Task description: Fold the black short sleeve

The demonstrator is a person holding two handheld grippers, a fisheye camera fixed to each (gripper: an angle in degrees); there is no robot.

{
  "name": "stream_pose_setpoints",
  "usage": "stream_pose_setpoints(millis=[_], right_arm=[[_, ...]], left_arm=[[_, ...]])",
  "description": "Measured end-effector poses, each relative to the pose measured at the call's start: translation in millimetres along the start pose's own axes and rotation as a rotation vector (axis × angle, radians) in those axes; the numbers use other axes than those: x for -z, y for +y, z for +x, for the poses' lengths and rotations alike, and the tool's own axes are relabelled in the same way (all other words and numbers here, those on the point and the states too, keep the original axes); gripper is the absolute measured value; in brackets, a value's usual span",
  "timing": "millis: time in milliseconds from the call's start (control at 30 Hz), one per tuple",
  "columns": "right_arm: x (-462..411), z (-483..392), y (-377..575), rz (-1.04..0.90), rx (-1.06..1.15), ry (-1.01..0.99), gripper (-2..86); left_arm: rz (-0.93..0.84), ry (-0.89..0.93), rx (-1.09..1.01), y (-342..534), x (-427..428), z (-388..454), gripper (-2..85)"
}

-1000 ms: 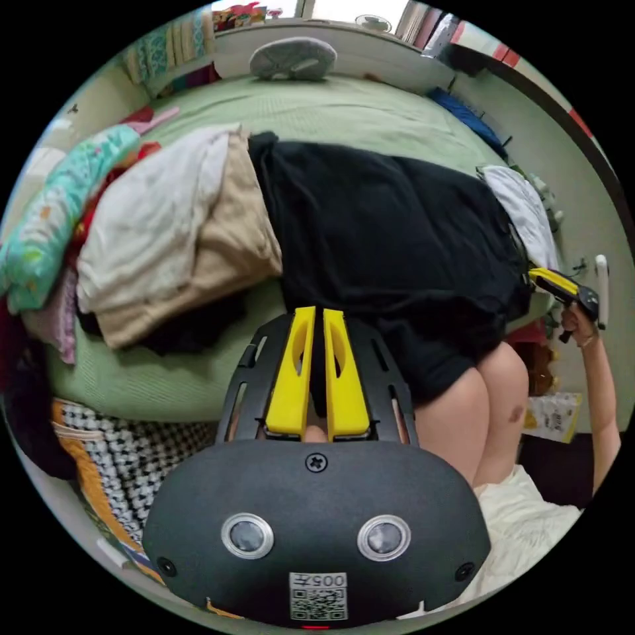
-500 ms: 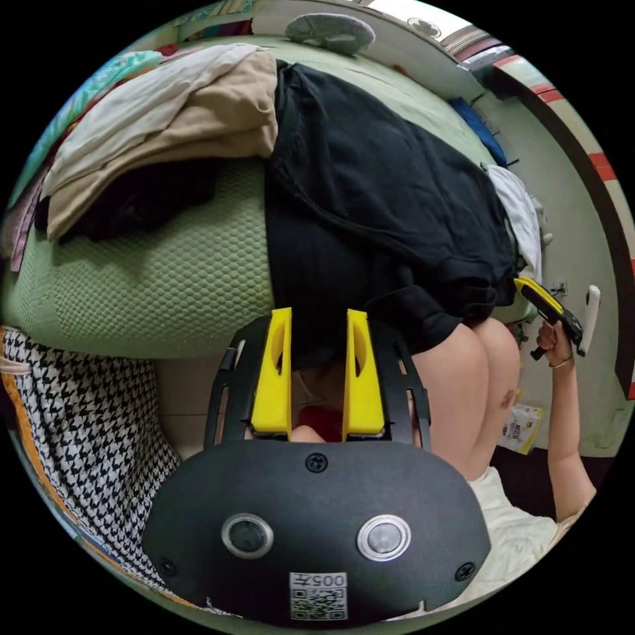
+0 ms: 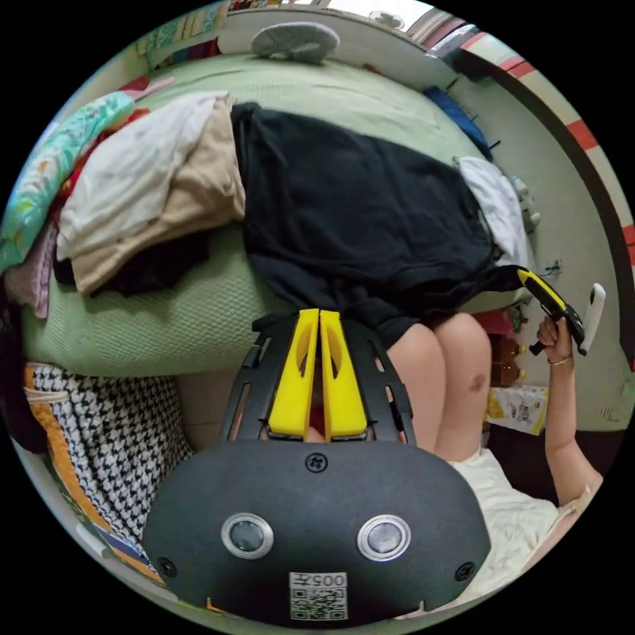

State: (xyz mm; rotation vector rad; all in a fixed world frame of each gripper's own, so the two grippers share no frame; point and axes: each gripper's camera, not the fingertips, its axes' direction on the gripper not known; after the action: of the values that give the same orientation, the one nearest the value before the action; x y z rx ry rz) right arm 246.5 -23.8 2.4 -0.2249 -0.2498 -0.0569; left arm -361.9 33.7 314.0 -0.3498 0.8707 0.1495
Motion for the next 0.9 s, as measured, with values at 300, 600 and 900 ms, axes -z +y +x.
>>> stream_pose_setpoints(millis=[300,600,900], right_arm=[[6.7,20.7,52.0,-0.064,0.002,-0.046,-1.1],[-42.8,15.2,91.7,-0.289,-0.053,-0.016,2.3],[-82.6,-82.8,11.6,-0.203,0.13,-0.043,6.5]], left_arm=[[-0.073,-0.129,-0.067,37.9,2.5,5.3,-0.1],[-0.11,-0.108,0.114,74.9,-49.0,6.6,2.5],[-0.053,-0.055,-0.163,16.6,-80.3,103.5,11.2]])
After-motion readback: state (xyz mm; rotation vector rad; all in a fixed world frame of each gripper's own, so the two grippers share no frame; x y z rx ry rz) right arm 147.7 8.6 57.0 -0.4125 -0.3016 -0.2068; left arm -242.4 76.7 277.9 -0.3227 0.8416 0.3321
